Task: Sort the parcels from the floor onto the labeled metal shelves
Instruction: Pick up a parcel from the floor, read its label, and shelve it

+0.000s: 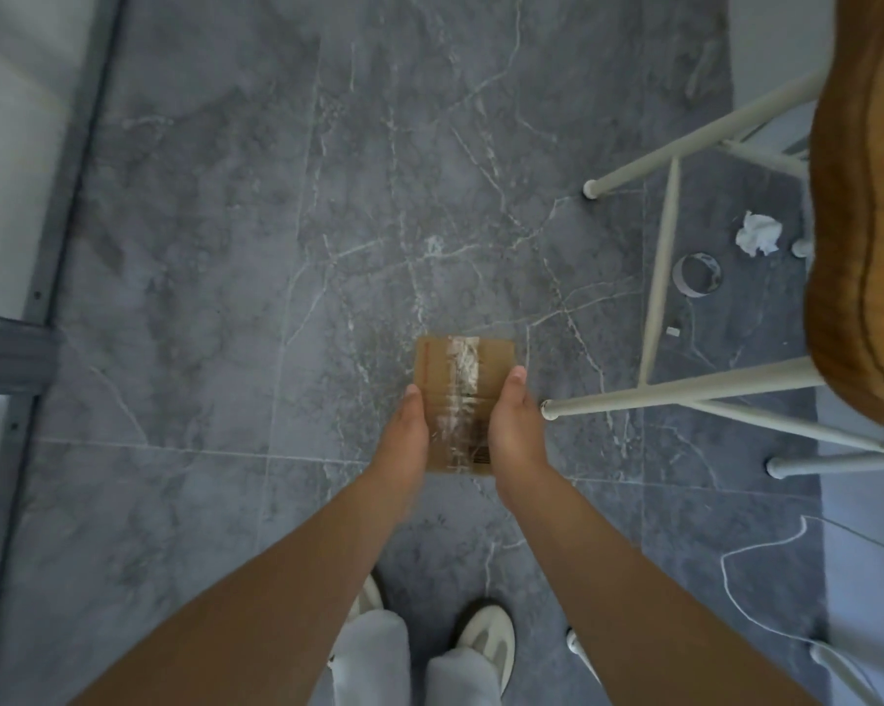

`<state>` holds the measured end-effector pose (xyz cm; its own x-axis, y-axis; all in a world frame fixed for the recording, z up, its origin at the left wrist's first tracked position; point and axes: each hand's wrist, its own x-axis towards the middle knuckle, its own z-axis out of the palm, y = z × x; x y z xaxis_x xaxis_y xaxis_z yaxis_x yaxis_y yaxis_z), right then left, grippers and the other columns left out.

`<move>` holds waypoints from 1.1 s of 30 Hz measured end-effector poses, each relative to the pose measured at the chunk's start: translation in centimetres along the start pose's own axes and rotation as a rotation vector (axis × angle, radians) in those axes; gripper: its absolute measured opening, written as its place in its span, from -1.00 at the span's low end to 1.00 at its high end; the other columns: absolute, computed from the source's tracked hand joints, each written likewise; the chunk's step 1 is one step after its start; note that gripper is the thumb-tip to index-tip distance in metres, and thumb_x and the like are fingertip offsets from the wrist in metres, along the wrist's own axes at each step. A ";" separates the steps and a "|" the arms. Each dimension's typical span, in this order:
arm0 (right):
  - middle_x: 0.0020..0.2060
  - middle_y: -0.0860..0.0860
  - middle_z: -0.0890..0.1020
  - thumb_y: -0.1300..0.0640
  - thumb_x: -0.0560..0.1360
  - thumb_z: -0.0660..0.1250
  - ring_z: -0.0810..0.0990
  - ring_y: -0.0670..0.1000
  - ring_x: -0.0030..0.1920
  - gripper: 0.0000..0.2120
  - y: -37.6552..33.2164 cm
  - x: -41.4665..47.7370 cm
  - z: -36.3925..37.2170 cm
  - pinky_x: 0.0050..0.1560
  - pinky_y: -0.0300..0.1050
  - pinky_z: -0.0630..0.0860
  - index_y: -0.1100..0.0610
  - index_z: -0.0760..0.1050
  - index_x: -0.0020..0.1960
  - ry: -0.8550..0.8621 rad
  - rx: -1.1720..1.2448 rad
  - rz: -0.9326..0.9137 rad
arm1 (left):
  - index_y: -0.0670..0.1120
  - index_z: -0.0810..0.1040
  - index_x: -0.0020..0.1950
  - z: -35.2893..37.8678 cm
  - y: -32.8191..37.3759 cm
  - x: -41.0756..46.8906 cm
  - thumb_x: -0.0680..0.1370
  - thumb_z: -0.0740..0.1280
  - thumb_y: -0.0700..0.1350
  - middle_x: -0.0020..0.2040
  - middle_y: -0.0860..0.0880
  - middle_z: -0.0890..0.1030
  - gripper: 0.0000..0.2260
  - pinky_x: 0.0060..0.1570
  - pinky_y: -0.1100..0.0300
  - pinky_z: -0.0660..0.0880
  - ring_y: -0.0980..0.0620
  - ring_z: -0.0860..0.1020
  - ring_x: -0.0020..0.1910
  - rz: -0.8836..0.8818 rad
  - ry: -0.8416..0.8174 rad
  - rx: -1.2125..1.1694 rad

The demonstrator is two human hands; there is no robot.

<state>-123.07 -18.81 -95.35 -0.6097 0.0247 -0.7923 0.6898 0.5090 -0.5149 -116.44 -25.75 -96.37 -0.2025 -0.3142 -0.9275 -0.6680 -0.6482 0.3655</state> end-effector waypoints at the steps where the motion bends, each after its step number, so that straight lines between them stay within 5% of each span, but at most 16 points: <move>1: 0.39 0.08 0.50 -0.20 0.68 -0.08 0.46 0.15 0.40 -0.43 -0.9 -1.1 0.2 0.43 0.04 0.37 0.12 0.38 0.48 -0.011 -0.007 -0.006 | -0.09 0.46 0.46 -0.6 0.7 -1.0 0.68 -0.04 0.21 0.38 -0.10 0.53 -0.45 0.41 -0.04 0.40 -0.14 0.51 0.35 0.001 0.012 -0.009; 7: 0.36 0.10 0.54 -0.24 0.66 -0.11 0.50 0.17 0.36 -0.40 -7.0 -8.7 0.8 0.41 0.08 0.39 0.08 0.43 0.45 -0.061 -0.088 -0.062 | -0.08 0.47 0.45 -4.4 5.7 -8.2 0.70 -0.04 0.17 0.35 -0.15 0.55 -0.49 0.17 0.14 0.44 -0.12 0.55 0.28 0.058 0.071 -0.059; 13: 0.36 0.10 0.54 -0.26 0.65 -0.10 0.51 0.16 0.35 -0.40 -13.5 -17.4 1.3 0.42 0.16 0.40 0.05 0.40 0.46 -0.162 -0.071 -0.100 | -0.04 0.54 0.19 -8.7 10.3 -17.2 0.72 -0.04 0.10 0.03 -0.01 0.56 -0.59 -0.15 0.20 0.45 0.00 0.55 0.00 0.145 0.127 -0.207; 15: 0.38 0.08 0.52 -0.26 0.65 -0.09 0.49 0.16 0.38 -0.41 -15.3 -20.4 1.6 0.44 0.16 0.38 0.04 0.39 0.47 -0.210 -0.083 -0.139 | -0.01 0.57 0.11 -10.2 11.1 -19.6 0.71 -0.03 0.12 0.08 -0.05 0.63 -0.59 -0.05 0.15 0.52 0.00 0.59 0.02 0.199 0.164 -0.236; 19: 0.39 0.06 0.51 -0.26 0.65 -0.09 0.48 0.14 0.39 -0.40 -17.2 -27.0 1.8 0.45 0.16 0.37 0.04 0.38 0.48 -0.293 -0.103 -0.207 | -0.07 0.41 0.49 -13.2 11.4 -25.7 0.69 -0.03 0.20 0.46 -0.15 0.45 -0.47 0.45 -0.05 0.33 -0.14 0.45 0.41 0.211 0.274 -0.295; 25: 0.29 0.04 0.55 -0.20 0.68 -0.09 0.53 0.09 0.28 -0.46 -19.6 -38.4 0.9 0.38 0.01 0.42 0.05 0.42 0.43 -0.482 -0.173 -0.310 | -0.07 0.45 0.46 -18.0 10.6 -35.3 0.68 -0.02 0.20 0.39 -0.11 0.52 -0.46 0.43 -0.05 0.36 -0.12 0.51 0.34 0.305 0.353 -0.414; 29: 0.37 0.11 0.52 -0.15 0.70 -0.10 0.48 0.14 0.38 -0.46 -22.2 -46.4 0.1 0.37 0.01 0.38 0.11 0.41 0.46 -0.572 -0.267 -0.432 | 0.01 0.45 0.43 -21.1 11.1 -42.3 0.69 0.00 0.17 0.37 -0.06 0.52 -0.55 0.41 -0.10 0.39 -0.11 0.52 0.30 0.409 0.448 -0.458; 33: 0.23 0.10 0.58 -0.15 0.70 -0.06 0.56 0.09 0.18 -0.48 -24.1 -54.6 -0.9 0.26 -0.04 0.46 0.13 0.46 0.39 -0.653 -0.253 -0.487 | 0.03 0.50 0.28 -24.4 11.4 -50.1 0.66 0.01 0.19 0.24 -0.07 0.59 -0.60 0.34 -0.05 0.45 -0.11 0.57 0.21 0.563 0.494 -0.533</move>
<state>-106.71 -31.66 -39.41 -0.4143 -0.7088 -0.5710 0.2533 0.5128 -0.8203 -96.43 -34.35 -43.82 0.0130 -0.8615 -0.5076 -0.1199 -0.5053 0.8546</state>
